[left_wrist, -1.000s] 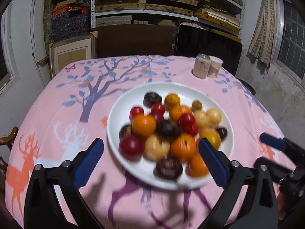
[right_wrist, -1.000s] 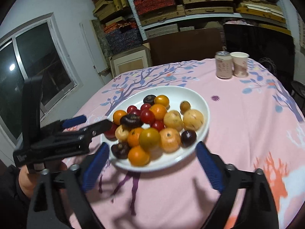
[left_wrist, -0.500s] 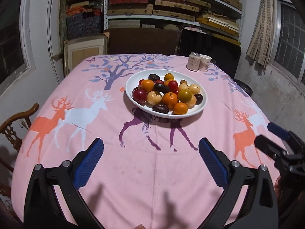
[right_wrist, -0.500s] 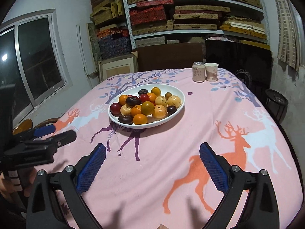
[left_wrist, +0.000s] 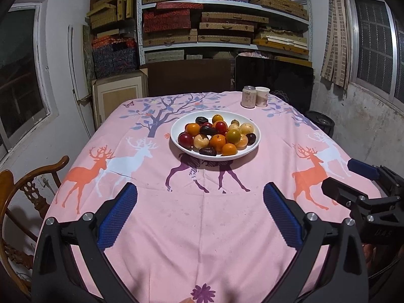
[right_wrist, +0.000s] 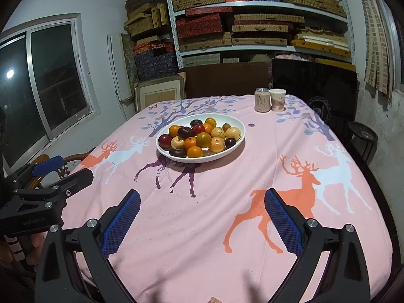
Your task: Organize fruits
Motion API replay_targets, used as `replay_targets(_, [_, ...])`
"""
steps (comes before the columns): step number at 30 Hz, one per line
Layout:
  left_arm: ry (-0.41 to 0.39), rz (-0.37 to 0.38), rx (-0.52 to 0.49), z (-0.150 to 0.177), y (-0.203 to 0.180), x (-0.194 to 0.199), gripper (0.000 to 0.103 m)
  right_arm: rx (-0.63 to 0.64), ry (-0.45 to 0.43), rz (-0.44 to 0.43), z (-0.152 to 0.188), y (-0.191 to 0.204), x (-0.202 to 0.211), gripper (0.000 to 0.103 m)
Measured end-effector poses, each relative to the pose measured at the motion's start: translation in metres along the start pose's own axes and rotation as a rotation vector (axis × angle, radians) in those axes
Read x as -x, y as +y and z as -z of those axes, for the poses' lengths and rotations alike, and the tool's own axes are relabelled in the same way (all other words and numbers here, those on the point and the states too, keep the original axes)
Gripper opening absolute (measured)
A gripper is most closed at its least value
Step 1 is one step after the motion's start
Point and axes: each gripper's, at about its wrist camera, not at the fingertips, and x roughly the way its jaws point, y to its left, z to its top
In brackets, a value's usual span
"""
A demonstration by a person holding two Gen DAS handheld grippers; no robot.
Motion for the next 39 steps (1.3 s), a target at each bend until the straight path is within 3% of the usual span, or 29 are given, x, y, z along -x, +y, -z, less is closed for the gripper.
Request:
replay_targets(33, [0.027,-0.037,0.018,0.004,0.009,-0.005,0.098,0.017,0.028,-0.019,0.004,0.013,0.004,0.099])
replay_targets(39, [0.070,0.020,0.069,0.005,0.016,-0.012,0.098,0.015,0.034,-0.021,0.005,0.013,0.003,0.099])
